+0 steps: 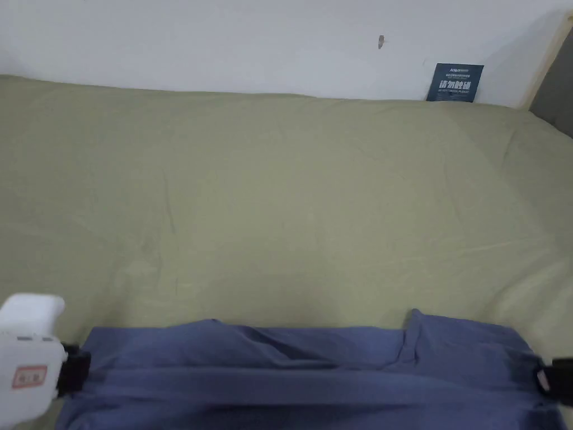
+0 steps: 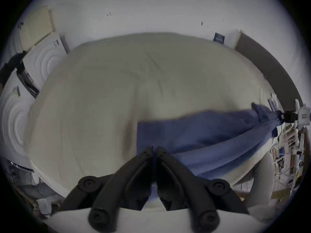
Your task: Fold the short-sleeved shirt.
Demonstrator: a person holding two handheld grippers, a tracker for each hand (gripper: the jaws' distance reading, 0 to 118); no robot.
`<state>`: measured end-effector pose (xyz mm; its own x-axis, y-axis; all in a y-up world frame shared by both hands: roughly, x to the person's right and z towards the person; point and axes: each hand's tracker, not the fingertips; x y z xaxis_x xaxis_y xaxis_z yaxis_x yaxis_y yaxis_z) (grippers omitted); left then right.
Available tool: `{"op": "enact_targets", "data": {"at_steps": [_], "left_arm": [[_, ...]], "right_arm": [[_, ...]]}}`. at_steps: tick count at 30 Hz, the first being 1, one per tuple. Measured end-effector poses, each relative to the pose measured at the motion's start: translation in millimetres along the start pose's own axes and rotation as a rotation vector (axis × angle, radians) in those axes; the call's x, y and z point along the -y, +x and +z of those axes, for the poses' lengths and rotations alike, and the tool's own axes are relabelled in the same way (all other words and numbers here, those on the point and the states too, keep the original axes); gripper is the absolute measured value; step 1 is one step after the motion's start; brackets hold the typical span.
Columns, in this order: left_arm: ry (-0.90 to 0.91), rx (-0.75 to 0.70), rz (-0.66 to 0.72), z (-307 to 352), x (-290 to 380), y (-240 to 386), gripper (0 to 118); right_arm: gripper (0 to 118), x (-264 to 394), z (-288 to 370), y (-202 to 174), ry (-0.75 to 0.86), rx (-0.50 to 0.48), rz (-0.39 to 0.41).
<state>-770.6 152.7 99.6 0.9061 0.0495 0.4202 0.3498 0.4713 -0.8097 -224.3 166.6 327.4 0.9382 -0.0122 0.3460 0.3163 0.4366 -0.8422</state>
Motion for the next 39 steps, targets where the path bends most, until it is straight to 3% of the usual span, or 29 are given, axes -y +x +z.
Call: {"op": "enact_targets", "data": {"at_steps": [4, 5, 6, 7, 8, 9, 10, 13, 16, 17, 18, 19, 20, 23, 27, 28, 30, 31, 39], "left_arm": [[-0.077, 0.012, -0.020, -18.6, 39.5, 2.4, 5], [-0.090, 0.022, -0.003, -19.9, 43.0, 0.8, 9], [-0.087, 0.039, 0.028, -19.3, 44.9, -2.9, 22], [-0.068, 0.044, 0.073, -7.4, 46.4, 0.5, 39], [-0.060, 0.046, 0.092, -3.7, 45.1, -1.5, 67], [-0.046, 0.051, 0.105, 1.6, 43.2, -4.5, 82], [-0.021, 0.038, 0.117, 8.5, 41.4, -8.8, 86], [0.054, 0.049, 0.167, 30.9, 32.9, -18.4, 86], [0.097, 0.117, 0.210, 47.1, 26.5, -25.1, 81], [0.111, 0.132, 0.229, 49.9, 26.3, -26.2, 73], [0.107, 0.146, 0.227, 48.6, 25.8, -27.6, 52], [0.117, 0.167, 0.204, 45.6, 26.4, -29.0, 16], [0.120, 0.168, 0.202, 41.8, 28.0, -30.8, 0], [0.044, 0.181, 0.257, 19.7, 36.3, -38.5, 0], [0.095, 0.260, 0.348, 17.1, 50.0, -51.8, 1], [0.101, 0.274, 0.382, 15.3, 51.7, -58.8, 13], [0.060, 0.329, 0.439, 7.2, 52.2, -65.1, 81], [0.065, 0.360, 0.459, 4.4, 53.8, -67.5, 94], [0.013, 0.498, 0.566, -44.9, 54.4, -66.9, 92]], "right_arm": [[0, 36.4, -26.6, -7.8, -0.043, 0.018, -0.008], [13, 39.1, -28.3, -10.5, -0.038, 0.019, -0.008], [41, 40.1, -30.6, -13.2, -0.037, 0.023, 0.003], [70, 38.7, -30.1, -17.5, -0.045, 0.030, 0.006], [88, 38.1, -28.0, -21.3, -0.046, 0.040, 0.013], [84, 35.0, -20.0, -23.2, -0.001, 0.063, 0.026], [80, 31.1, -10.3, -26.9, 0.032, 0.063, 0.038], [80, 16.7, 16.7, -37.0, 0.127, 0.104, 0.060], [68, 0.0, 40.4, -52.1, 0.233, 0.051, 0.060], [59, -4.5, 46.1, -57.4, 0.262, 0.049, 0.058], [45, -7.8, 50.3, -66.5, 0.316, 0.042, 0.068], [17, -8.6, 50.2, -75.8, 0.377, 0.021, 0.075], [0, -10.6, 48.3, -83.0, 0.403, -0.006, 0.058], [0, -15.4, 36.3, -107.8, 0.391, -0.110, 0.022], [0, -10.5, 16.3, -144.6, 0.386, -0.152, 0.020], [0, -8.1, 10.9, -152.3, 0.380, -0.174, 0.003], [0, -6.5, 1.3, -166.4, 0.338, -0.239, -0.021], [0, -4.8, -2.6, -170.8, 0.327, -0.257, -0.028], [0, -1.9, -17.2, -178.4, 0.269, -0.251, -0.005]]}}
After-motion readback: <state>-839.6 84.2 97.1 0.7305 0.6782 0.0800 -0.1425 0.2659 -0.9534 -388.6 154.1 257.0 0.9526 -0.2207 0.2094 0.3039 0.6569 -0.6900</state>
